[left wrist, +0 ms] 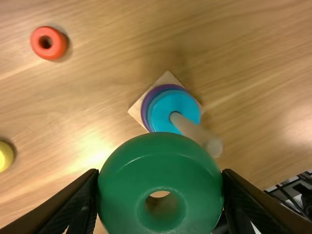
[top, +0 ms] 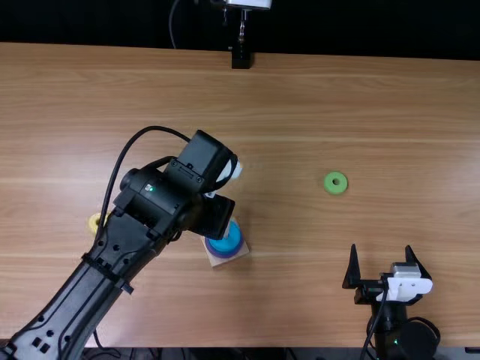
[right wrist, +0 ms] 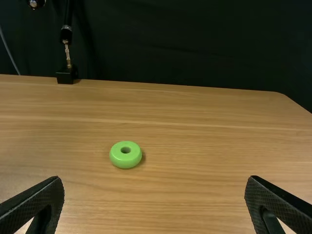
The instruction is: Build the Hanoi tower: stack the rings onto the peg from bottom to top in this color order: purple, dark blue, light blue, dark green, light green, yellow, orange.
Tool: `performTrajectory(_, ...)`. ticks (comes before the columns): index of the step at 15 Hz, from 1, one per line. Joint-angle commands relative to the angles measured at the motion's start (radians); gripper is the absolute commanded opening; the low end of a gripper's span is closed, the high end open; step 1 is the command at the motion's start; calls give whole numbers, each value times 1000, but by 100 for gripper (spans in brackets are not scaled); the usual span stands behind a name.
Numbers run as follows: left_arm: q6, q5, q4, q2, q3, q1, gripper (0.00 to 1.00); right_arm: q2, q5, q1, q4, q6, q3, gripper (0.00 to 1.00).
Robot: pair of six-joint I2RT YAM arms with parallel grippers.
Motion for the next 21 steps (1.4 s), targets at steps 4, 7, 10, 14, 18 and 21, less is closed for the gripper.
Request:
performTrajectory(4, -21, 5, 0, 63, 68, -23, 0, -13, -2, -9, 1, 0, -25, 100)
performTrajectory(7, -64, 5, 11, 74, 80, -53, 0, -13, -2, -9, 1, 0, -25, 100)
performTrajectory(10, -78, 3, 13, 92, 94, -76, 0, -13, -2, -9, 1, 0, -25, 100)
performTrajectory(14, -78, 5, 13, 106, 97, -78, 0, -13, -2, -9, 1, 0, -23, 100)
performTrajectory(18, -80, 16, 9, 106, 88, -78, 0, -13, -2, -10, 1, 0, -25, 100)
performTrajectory(21, -78, 16, 9, 106, 53, -76, 0, -13, -2, -9, 1, 0, -25, 100)
